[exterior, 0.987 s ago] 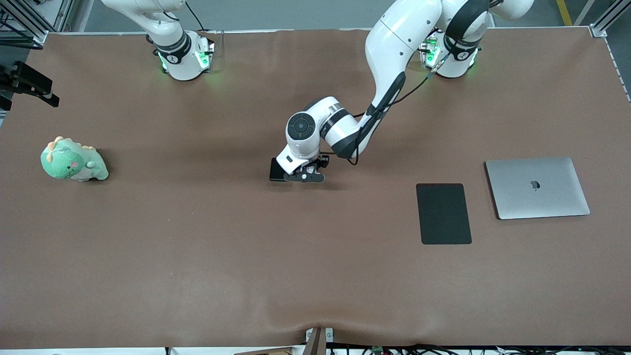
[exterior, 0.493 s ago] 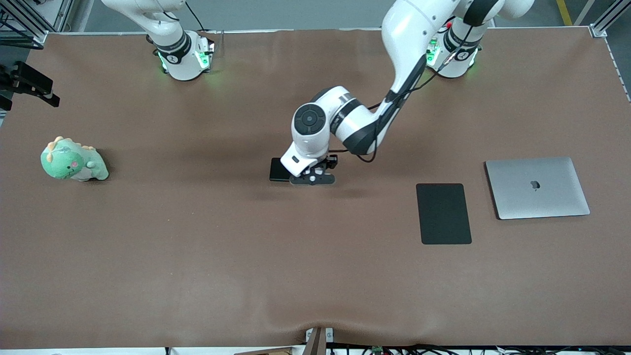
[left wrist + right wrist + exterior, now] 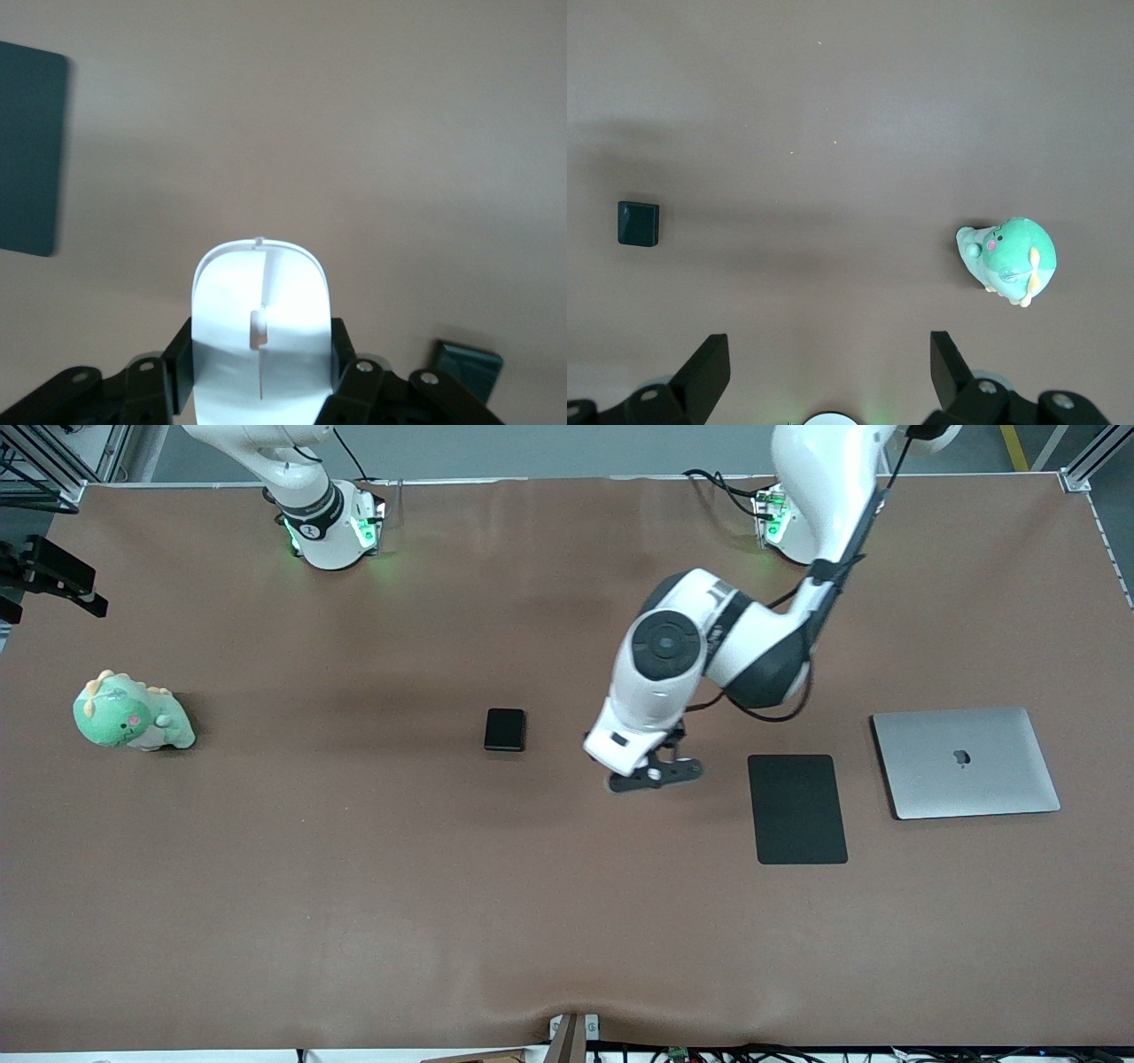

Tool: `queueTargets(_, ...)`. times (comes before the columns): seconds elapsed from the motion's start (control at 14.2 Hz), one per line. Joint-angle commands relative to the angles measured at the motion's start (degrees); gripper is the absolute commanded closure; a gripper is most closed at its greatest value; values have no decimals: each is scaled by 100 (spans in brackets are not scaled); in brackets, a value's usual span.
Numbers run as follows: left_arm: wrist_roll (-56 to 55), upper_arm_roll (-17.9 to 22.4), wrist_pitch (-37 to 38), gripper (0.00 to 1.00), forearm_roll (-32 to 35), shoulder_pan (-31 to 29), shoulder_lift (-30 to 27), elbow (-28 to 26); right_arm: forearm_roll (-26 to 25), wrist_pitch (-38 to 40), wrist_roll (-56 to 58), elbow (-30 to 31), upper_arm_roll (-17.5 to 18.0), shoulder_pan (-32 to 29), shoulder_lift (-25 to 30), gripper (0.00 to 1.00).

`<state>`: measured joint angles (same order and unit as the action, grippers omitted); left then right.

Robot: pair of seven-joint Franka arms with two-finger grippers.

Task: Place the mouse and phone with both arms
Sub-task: 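Carry the mouse with the left gripper over the grey mouse pad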

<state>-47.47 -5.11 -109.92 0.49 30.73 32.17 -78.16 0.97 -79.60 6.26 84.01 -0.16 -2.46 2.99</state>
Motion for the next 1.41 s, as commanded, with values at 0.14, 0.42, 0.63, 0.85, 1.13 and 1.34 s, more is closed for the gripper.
queueTargets(0.14,27,-25,261,100,327,-716,-246,-260,-10,15,33,27,7,26,26,0)
queueTargets(0.42,438,-43,261,100,725,-1182,-369,-463,-1,15,-11,27,16,96,26,0)
queueTargets(0.63,939,-95,217,100,733,-1577,-536,-839,-10,15,15,27,16,271,-96,0)
queueTargets(0.85,1686,-104,51,100,699,-1955,-948,-1445,-89,6,16,27,7,404,-333,0)
queueTargets(1.13,2408,-104,-266,100,654,-2167,-985,-1754,-71,110,25,36,16,439,-642,0)
queueTargets(1.34,3057,-113,-389,100,480,-2360,-958,-1825,-45,199,-142,36,16,580,-642,0)
